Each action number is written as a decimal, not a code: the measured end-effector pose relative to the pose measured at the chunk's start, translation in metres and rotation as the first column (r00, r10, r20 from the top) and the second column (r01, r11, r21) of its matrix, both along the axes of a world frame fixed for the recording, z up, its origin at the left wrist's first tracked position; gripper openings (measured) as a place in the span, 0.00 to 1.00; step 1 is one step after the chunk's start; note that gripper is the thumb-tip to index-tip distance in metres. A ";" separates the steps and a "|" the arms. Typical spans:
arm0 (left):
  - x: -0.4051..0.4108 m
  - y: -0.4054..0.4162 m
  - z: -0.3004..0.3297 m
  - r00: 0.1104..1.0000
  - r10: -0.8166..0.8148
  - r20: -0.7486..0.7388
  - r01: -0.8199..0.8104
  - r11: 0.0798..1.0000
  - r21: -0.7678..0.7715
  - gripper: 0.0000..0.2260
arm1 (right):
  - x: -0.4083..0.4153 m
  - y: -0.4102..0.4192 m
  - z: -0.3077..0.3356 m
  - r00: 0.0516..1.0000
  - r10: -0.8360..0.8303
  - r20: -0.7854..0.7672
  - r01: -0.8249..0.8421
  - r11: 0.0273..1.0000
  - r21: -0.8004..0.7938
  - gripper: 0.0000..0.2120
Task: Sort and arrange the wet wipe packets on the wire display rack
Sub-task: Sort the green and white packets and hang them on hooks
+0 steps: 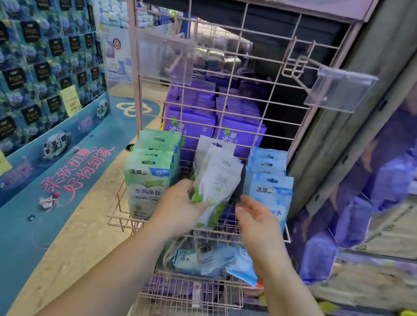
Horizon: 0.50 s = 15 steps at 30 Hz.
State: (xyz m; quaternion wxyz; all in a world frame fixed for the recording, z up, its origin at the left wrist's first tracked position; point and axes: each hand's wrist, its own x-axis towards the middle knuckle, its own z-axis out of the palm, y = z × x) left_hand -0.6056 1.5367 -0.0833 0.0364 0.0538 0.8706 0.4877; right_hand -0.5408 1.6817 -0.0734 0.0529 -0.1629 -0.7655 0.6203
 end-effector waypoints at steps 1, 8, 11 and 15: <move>0.001 -0.001 0.001 0.999 0.014 0.044 -0.019 0.993 0.113 0.09 | -0.003 -0.002 0.001 1.000 0.025 0.017 -0.025 1.000 0.012 0.22; 0.003 0.007 0.007 0.998 0.056 0.002 -0.055 0.965 0.255 0.11 | -0.027 -0.018 0.007 0.994 0.112 0.002 -0.112 0.994 0.009 0.17; -0.007 0.022 0.005 0.992 0.058 -0.108 -0.056 0.998 0.023 0.21 | -0.041 -0.023 0.001 0.998 0.068 0.016 -0.066 0.991 -0.113 0.18; -0.016 0.033 -0.003 0.992 0.120 -0.029 -0.117 0.988 0.102 0.33 | -0.053 -0.029 0.000 1.000 0.027 0.002 -0.026 0.981 -0.190 0.17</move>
